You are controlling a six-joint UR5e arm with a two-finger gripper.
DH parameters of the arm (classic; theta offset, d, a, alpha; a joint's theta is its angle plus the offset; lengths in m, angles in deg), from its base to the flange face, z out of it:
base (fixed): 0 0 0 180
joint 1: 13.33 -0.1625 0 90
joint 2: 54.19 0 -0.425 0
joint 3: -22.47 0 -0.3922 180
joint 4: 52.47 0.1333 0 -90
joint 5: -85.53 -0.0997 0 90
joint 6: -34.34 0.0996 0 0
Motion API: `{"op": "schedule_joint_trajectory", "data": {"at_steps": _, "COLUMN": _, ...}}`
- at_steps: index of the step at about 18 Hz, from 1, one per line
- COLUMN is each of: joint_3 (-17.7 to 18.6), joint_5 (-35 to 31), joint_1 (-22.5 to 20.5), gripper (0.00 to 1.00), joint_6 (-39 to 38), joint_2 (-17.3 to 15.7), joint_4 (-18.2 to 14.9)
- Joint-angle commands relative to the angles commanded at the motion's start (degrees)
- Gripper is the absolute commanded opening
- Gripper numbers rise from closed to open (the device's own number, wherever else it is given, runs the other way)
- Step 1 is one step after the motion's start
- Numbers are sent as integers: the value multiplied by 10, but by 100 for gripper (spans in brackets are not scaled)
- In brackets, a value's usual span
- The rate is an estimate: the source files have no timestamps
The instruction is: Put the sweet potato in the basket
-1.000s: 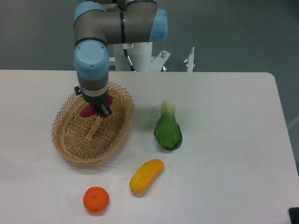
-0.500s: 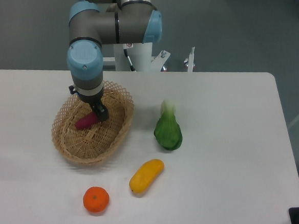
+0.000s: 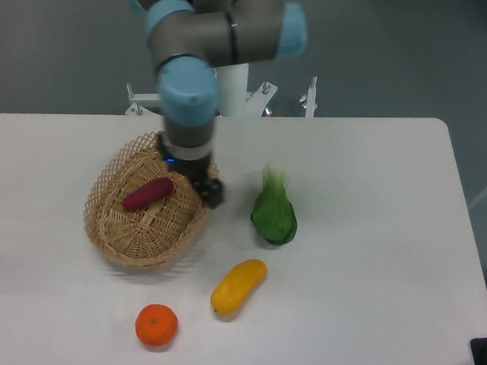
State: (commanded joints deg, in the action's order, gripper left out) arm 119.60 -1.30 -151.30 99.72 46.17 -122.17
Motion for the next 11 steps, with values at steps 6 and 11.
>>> {"op": "schedule_joint_trajectory", "data": {"at_steps": 6, "joint_3": -66, "joint_5": 0, "joint_1": -98, "gripper": 100, "joint_6": 67, "joint_2": 47, "joint_4": 2}}
{"op": "schedule_joint_trajectory", "data": {"at_steps": 11, "joint_3": -84, "joint_5": 1, "joint_1": -164, "gripper": 100, "joint_6": 152, "joint_2": 71, "joint_4": 1}}
